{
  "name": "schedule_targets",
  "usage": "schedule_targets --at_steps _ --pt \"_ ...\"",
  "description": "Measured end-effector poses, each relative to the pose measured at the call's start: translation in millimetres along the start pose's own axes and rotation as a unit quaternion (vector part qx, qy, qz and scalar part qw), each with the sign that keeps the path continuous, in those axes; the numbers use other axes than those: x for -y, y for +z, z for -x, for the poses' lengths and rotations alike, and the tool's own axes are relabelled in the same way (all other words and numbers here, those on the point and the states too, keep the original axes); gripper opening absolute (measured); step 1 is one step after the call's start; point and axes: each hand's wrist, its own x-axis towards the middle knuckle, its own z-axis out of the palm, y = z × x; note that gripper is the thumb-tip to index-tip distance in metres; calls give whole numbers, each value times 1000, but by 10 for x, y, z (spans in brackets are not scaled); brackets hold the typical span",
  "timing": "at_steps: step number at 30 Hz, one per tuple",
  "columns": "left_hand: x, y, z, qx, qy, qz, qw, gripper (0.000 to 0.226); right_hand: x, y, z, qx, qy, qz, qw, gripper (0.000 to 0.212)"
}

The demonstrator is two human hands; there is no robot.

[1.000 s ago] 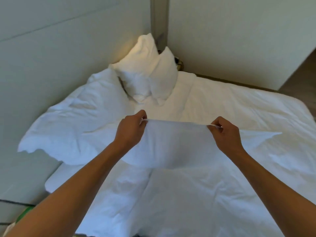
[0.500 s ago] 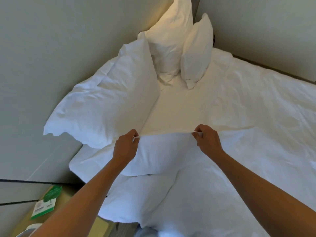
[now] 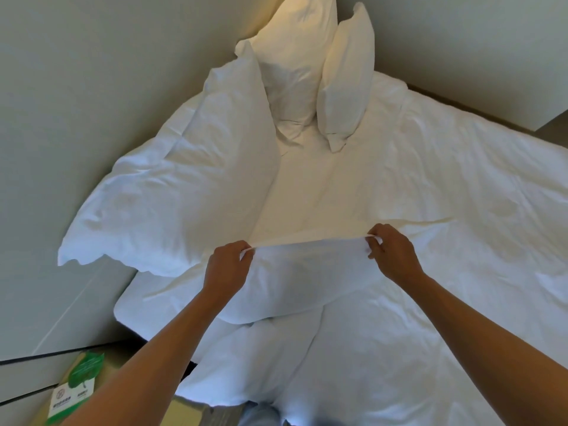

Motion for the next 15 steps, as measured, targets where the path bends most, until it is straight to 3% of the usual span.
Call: schedule_targets --at_steps 15 --pt "-302 34 308 -47 -38 24 998 24 -43 -199 -198 -37 -35 -112 992 25"
